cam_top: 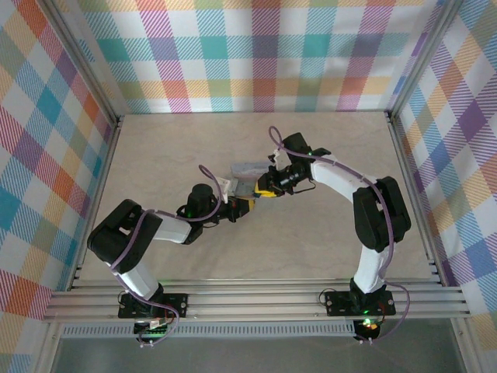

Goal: Unlock a padlock with a key

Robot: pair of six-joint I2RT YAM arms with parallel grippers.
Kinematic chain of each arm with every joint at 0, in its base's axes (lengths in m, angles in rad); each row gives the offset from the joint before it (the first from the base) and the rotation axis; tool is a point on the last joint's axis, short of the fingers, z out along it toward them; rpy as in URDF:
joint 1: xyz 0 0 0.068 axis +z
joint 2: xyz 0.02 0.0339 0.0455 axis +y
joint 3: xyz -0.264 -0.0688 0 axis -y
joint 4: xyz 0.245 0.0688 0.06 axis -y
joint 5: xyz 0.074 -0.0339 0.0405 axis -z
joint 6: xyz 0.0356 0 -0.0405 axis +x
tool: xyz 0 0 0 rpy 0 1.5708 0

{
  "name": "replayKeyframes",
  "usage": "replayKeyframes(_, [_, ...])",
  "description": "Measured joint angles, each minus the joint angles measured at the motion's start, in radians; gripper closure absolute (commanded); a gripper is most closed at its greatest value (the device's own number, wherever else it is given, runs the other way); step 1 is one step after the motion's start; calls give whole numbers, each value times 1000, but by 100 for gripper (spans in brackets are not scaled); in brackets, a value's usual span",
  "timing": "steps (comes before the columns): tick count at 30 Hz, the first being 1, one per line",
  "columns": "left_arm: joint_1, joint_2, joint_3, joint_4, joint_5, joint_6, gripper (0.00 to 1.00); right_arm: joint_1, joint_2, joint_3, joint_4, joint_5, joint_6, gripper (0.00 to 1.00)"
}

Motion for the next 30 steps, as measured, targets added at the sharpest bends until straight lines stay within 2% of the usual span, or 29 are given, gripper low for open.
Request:
replayKeyframes(7, [4,2,2,28,-7,-8,100,-1,0,0,-7,-19,2,100])
replayKeyframes(14, [53,115,38,141,139,-149,100,-8,0,-2,-4,10,3,100])
replayKeyframes(19, [68,178,46,246,187,-224,100,-11,0,-2,0,22,6,100])
replayKeyframes(25, [66,186,46,244,175,-235,100,-11,-5,-33,48,32,37,96])
replayKeyframes(30, [29,221,45,225,101,-235,100,-10,-13,-109,125,68,78,96])
